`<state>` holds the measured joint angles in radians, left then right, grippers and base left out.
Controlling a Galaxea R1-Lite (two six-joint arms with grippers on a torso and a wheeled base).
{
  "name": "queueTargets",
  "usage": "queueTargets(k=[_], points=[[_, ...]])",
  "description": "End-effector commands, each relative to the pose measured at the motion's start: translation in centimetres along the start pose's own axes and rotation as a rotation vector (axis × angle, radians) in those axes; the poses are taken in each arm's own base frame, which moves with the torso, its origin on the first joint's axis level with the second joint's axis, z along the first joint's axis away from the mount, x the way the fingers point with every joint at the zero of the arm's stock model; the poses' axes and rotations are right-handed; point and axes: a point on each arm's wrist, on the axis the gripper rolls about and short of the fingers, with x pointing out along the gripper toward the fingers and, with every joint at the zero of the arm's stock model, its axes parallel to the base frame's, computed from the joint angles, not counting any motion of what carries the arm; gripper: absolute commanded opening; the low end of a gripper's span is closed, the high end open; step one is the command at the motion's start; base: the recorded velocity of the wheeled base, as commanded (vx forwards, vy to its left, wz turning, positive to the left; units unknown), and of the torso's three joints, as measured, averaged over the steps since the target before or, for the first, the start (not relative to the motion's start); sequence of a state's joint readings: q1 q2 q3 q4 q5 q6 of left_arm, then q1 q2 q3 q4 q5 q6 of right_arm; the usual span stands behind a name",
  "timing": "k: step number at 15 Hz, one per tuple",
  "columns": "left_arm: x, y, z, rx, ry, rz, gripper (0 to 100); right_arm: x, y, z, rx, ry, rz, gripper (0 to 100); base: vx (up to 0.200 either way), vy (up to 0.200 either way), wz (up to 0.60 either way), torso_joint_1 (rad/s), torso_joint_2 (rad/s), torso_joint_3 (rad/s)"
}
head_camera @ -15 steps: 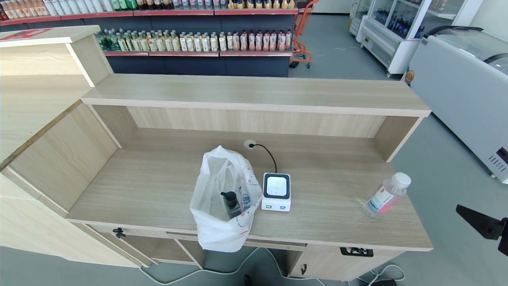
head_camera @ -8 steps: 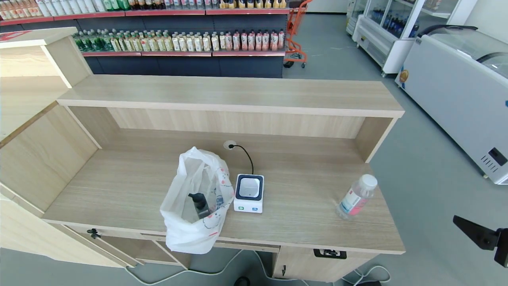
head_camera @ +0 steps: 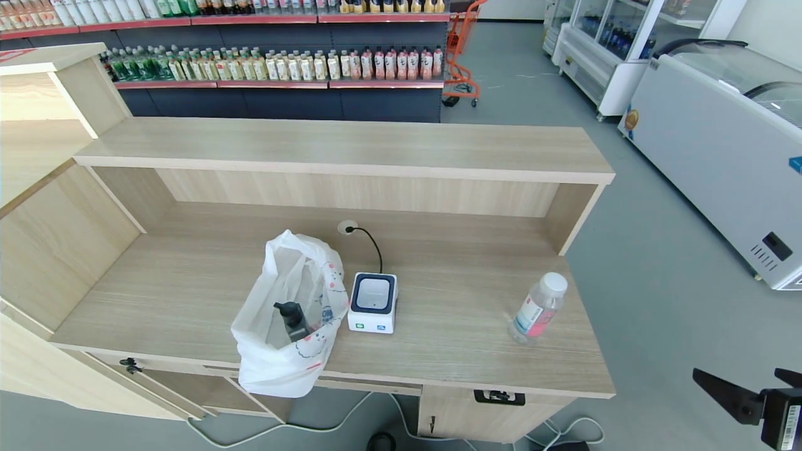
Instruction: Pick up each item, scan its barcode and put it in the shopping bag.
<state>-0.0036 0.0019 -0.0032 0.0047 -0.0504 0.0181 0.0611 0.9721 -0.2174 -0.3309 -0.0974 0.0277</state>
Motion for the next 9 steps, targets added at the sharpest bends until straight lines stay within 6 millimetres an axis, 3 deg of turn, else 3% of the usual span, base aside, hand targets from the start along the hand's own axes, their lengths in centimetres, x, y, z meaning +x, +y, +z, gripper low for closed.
queueTargets(k=[1,7,9], points=[[0.0,0.0,0.0,0.0,0.0,0.0,0,1.0,0.5,-1.3,-0.013,0.095,0.029,100,0.0,0.0,0.0,0.0,0.0,0.0],[0.0,0.0,0.0,0.0,0.0,0.0,0,7.3,1.9,-0.6,0.048,0.095,-0.017,100,0.0,0.0,0.0,0.0,0.0,0.0],[0.0,0.0,0.0,0.0,0.0,0.0,0,8.3,2.9,-0.5,0.045,0.085,-0.003,100,0.0,0.0,0.0,0.0,0.0,0.0]])
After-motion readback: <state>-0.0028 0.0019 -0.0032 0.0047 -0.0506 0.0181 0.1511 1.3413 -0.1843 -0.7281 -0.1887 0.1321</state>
